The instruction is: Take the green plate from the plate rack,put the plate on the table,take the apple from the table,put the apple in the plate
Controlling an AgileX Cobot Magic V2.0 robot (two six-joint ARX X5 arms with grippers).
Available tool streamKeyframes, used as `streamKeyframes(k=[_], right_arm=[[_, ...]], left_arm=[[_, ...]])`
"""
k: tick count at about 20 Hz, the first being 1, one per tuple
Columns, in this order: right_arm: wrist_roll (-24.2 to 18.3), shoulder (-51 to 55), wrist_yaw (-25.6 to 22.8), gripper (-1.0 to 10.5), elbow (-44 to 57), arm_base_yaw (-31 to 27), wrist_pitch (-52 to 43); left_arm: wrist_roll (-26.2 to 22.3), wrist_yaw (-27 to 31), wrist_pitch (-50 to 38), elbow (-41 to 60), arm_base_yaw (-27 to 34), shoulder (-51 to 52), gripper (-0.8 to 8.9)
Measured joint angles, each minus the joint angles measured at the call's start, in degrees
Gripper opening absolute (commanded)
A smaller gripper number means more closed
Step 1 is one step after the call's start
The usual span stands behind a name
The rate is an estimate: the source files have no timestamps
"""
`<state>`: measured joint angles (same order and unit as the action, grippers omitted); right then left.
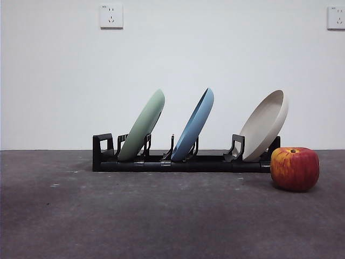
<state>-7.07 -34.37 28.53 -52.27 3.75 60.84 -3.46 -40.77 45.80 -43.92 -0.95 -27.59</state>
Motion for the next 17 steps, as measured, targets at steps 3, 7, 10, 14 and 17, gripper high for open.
streamKeyframes(k=[3, 7, 10, 14, 17], right_arm=[[0.4, -0.5, 0.0, 6.7, 0.0, 0.0, 0.0], [0.6, -1.2, 0.0, 6.7, 0.0, 0.0, 0.0], [1.0, -1.7, 0.0, 6.7, 0.0, 0.0, 0.0], [1.1, -2.3, 0.0, 6.7, 0.0, 0.0, 0.0], [1.1, -2.6, 0.0, 6.7, 0.0, 0.0, 0.0]], left_arm=[[0.0, 0.3, 0.0, 0.0, 0.0, 0.0, 6.39], [0.0, 0.3, -0.8, 0.0, -0.1, -1.0, 6.38], [-0.2, 0.5, -1.9, -0.3, -1.0, -3.7, 6.38], [-0.2, 1.6, -8.3, -3.0, -3.7, -10.4, 6.38], [-0.2, 4.2, -14.4, -7.3, -7.5, -17.7, 6.38]])
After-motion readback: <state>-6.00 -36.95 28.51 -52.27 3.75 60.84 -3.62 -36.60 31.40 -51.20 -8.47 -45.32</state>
